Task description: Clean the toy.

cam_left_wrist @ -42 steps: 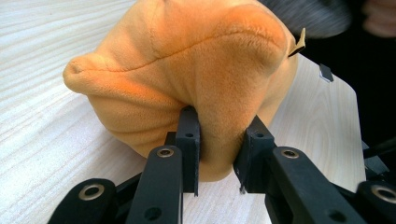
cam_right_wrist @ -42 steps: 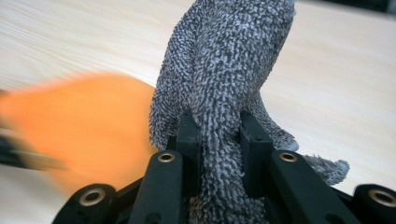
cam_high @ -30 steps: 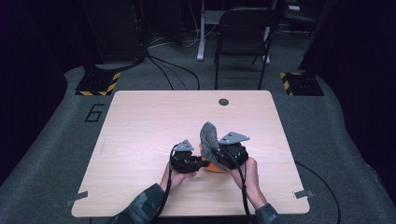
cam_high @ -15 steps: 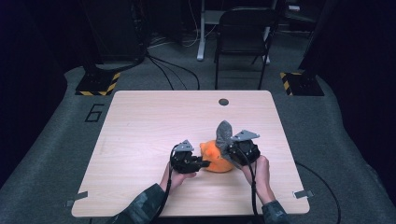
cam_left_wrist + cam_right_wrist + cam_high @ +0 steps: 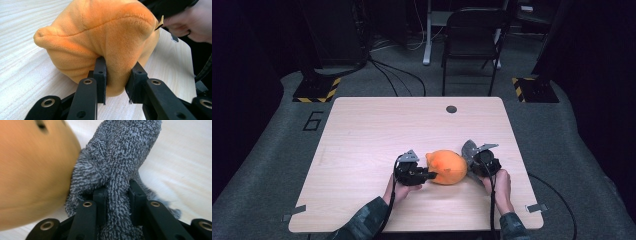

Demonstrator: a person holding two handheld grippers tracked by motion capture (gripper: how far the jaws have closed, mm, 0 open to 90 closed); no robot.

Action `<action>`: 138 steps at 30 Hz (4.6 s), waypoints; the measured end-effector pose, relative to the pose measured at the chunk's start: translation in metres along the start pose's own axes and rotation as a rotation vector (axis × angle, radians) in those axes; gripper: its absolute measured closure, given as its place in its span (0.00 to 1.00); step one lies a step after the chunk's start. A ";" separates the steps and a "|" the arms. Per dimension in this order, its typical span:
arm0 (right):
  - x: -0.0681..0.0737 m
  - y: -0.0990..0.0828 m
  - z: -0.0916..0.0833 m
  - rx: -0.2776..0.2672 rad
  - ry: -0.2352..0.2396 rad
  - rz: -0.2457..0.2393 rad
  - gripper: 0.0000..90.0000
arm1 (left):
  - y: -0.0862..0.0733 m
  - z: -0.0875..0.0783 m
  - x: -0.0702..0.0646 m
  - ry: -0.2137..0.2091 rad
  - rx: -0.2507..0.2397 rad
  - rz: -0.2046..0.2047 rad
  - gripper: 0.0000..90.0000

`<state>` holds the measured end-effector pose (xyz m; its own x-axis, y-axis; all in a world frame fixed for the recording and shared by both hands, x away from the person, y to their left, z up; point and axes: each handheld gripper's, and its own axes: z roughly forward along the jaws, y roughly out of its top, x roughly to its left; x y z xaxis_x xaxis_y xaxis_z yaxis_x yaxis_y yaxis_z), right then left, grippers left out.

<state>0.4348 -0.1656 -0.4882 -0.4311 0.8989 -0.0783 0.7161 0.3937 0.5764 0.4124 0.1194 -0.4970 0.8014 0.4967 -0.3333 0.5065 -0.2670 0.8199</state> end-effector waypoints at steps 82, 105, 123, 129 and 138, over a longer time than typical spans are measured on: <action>0.040 0.031 -0.048 -0.183 0.102 -0.069 0.83 | -0.018 0.019 -0.010 0.248 0.014 0.511 0.68; -0.061 -0.024 -0.040 -0.106 -0.043 0.214 0.82 | -0.019 0.017 -0.012 0.259 -0.053 0.495 0.83; -0.055 -0.022 -0.034 -0.090 -0.049 0.178 0.82 | 0.007 -0.014 -0.023 0.143 -0.152 0.328 0.86; -0.054 -0.019 -0.031 -0.092 -0.041 0.182 0.82 | 0.020 -0.028 -0.025 0.074 -0.163 0.213 0.85; -0.050 -0.018 -0.032 -0.089 -0.046 0.180 0.82 | 0.025 -0.031 -0.018 0.021 -0.128 0.060 0.85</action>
<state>0.4258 -0.2244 -0.4685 -0.2736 0.9618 -0.0033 0.7271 0.2091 0.6539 0.4004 0.1291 -0.4563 0.8214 0.5008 -0.2731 0.4119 -0.1897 0.8913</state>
